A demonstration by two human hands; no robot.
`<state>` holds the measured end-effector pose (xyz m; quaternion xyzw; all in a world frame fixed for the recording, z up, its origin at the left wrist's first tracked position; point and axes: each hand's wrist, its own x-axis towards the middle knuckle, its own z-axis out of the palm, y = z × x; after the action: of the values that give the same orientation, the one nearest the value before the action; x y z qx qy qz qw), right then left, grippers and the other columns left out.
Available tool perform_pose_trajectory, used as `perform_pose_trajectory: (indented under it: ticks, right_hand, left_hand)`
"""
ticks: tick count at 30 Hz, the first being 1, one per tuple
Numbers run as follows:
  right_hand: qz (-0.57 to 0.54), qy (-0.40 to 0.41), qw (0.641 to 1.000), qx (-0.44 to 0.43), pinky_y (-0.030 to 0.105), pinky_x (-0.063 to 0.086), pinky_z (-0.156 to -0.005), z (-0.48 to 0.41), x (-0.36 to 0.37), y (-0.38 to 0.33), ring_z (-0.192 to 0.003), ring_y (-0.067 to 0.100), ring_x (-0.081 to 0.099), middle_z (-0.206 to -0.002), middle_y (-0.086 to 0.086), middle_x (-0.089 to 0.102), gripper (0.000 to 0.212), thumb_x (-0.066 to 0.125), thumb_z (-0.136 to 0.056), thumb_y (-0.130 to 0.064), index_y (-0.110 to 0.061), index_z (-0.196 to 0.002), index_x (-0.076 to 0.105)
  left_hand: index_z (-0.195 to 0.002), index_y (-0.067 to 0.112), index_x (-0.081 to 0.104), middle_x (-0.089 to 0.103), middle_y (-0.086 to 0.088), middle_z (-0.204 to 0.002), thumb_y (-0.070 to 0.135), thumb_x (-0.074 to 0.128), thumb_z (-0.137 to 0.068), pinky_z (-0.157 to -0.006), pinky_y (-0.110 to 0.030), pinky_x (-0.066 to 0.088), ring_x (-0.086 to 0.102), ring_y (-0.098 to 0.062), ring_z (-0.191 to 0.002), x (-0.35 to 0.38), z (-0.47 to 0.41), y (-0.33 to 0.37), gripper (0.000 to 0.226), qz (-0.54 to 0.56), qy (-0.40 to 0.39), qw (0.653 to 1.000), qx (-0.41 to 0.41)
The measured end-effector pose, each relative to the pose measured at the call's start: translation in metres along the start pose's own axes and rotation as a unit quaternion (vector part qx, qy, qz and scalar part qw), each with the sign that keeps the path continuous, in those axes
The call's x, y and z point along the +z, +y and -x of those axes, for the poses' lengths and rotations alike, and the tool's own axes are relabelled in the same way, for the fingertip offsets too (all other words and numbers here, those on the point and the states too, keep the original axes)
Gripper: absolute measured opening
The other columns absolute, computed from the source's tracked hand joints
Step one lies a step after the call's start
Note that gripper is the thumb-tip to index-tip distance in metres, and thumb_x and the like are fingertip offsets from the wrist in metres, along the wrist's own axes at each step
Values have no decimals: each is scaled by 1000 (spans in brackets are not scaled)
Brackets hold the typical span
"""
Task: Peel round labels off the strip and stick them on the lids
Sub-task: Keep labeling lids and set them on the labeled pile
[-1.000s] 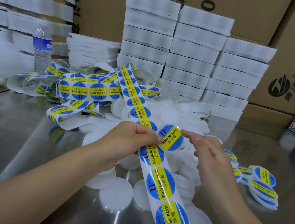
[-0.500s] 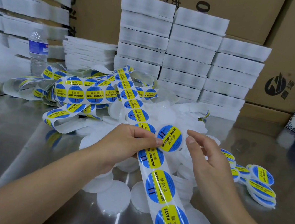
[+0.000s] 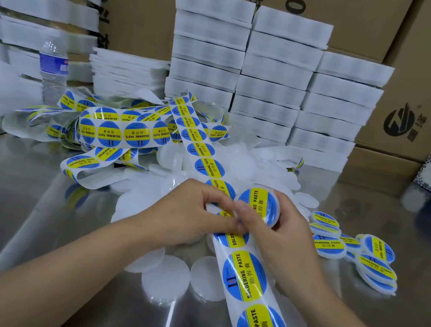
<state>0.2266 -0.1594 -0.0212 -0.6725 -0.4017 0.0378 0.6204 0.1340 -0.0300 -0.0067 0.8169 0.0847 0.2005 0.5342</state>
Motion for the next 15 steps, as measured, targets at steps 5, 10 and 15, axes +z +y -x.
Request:
perform_pose_trajectory:
  ticks: [5,10,15]
  right_hand:
    - [42,2,999,6,12,46,-52,-1,1,5,-60,2,64,-70,-12,68,32,75,-63,-51,-28,-82,63]
    - [98,26,995,12,8,39,-44,-3,-1,10,-50,-1,59,-59,-15,65,27,71,-67,-50,-24,-66,61]
    - [131,60,989,16,10,35,-41,-6,-3,12,-41,0,48,-49,-11,58,41,66,-68,-57,-20,-54,54]
  left_hand:
    - [-69,26,76,73,7,-71,16,82,-69,-61,-9,46,65,2,-65,0,1,-3,12,-28,-32,999,25]
    - [-77,24,77,75,3,-79,22,82,-70,-76,-26,55,68,-6,-74,2,1,-7,9,-54,-47,997,30]
    - [-55,36,69,66,11,-63,31,83,-68,-65,-20,46,56,-1,-61,4,1,-8,20,-87,-28,995,37]
